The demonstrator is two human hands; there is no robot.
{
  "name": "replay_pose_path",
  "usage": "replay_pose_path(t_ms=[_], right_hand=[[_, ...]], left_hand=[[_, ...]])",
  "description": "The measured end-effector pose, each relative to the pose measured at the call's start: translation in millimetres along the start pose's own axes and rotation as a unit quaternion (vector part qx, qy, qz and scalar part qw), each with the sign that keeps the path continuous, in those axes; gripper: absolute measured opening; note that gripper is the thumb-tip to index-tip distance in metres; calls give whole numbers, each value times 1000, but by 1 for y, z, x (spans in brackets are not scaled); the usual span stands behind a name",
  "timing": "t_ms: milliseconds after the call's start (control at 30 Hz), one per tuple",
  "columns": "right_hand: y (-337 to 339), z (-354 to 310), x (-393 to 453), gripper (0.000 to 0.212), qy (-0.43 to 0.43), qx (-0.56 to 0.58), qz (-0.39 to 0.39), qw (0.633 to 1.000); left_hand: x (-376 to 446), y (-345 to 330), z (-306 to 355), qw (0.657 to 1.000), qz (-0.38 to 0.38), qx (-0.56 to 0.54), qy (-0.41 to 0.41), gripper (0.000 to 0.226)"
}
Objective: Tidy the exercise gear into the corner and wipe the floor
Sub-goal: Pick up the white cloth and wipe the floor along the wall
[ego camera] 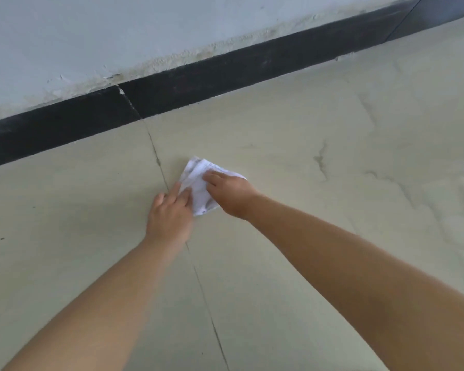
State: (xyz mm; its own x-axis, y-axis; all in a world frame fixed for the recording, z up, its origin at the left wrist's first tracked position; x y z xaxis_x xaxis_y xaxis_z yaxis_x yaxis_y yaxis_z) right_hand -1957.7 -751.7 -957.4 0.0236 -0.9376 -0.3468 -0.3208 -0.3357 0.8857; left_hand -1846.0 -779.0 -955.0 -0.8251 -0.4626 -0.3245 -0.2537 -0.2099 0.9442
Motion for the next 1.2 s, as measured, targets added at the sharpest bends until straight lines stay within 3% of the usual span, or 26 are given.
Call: replay_pose_path(t_ms=[100,200,267,367,467,567,667,767,867,967,1100,1200], right_hand=[[15,30,32,41,-59,-19,-20,998],[27,64,30,41,-69,-37,-37,996],[35,94,12,38,-75,-47,-18,996],[19,136,-45,35,-81,-36,-4,996],[-12,150,-122,30,-80,6,68,994],[-42,146,-178,28,-70,8,54,996],[-47,139,-192,44,-92,51,54,993],[-27,145,-167,49,-136,60,100,984],[-6,169,-124,50,-148,65,34,986],[14,184,-94,49,-166,56,25,984],[16,191,-102,53,-165,39,-2,986],[12,193,-119,52,-161,31,-15,986]], left_hand=[[41,22,4,993,-20,12,112,50],[78,35,20,984,-91,-29,152,57],[96,40,41,983,-89,-46,152,57],[105,32,97,991,-87,-47,88,55],[83,15,170,981,-163,-78,75,54],[55,2,217,979,-154,-110,70,53],[48,-15,217,984,-117,-111,77,55],[68,4,208,982,-124,-107,96,57],[108,15,186,983,-126,-95,94,54],[142,29,171,986,-113,-66,102,56],[147,26,176,985,-111,-90,98,53],[136,23,186,989,-99,-96,46,51]])
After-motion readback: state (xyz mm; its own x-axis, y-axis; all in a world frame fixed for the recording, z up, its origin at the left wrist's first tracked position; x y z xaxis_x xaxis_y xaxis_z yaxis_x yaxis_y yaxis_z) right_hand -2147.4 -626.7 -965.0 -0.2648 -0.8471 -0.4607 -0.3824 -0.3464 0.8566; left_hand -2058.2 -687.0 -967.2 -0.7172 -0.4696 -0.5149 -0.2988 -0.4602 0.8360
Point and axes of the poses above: each hand's wrist, its own x-axis towards the middle knuckle, its own y-axis out of the back of the hand, z = x × y, the point moved 4 cm from there along x, towards the middle knuckle, and after that the axes turned 3 degrees about -x, right-handed, at the moved point
